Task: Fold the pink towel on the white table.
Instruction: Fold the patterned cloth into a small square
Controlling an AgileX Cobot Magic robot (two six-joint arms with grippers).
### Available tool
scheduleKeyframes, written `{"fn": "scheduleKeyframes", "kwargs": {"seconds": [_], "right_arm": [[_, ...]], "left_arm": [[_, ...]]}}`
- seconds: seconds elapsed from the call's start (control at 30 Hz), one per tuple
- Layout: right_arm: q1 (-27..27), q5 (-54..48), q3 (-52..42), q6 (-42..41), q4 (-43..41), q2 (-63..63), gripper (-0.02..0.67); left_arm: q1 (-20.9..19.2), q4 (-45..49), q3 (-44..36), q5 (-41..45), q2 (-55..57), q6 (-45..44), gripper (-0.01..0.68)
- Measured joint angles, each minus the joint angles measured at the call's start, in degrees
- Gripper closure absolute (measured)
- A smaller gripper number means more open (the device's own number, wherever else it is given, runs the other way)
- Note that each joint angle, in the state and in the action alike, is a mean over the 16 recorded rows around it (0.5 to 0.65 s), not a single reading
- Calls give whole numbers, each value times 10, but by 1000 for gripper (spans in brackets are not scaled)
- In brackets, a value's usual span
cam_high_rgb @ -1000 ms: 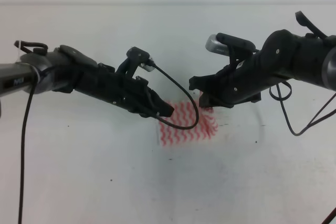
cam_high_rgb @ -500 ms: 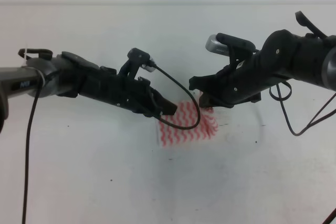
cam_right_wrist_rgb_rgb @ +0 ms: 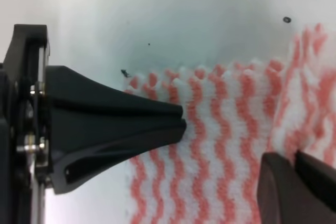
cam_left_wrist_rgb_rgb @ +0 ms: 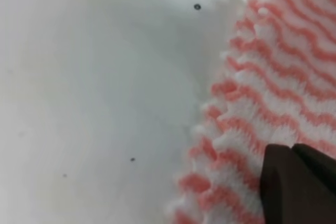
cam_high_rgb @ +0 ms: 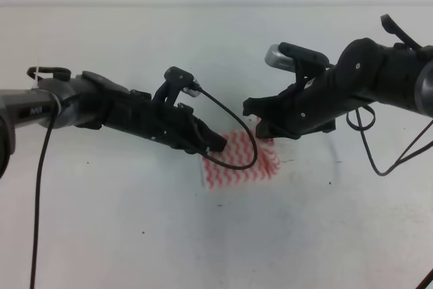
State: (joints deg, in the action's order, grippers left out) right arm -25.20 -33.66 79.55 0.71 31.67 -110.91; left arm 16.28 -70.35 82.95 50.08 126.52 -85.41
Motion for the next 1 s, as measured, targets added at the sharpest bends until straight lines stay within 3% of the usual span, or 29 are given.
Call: {"fn": "scheduleKeyframes", "kwargs": {"seconds": [1.0], "right_arm": [[-26,3,11,-23,25,-2,666]], "left_arm": [[-1,33,0,16,-21,-10,677]]}}
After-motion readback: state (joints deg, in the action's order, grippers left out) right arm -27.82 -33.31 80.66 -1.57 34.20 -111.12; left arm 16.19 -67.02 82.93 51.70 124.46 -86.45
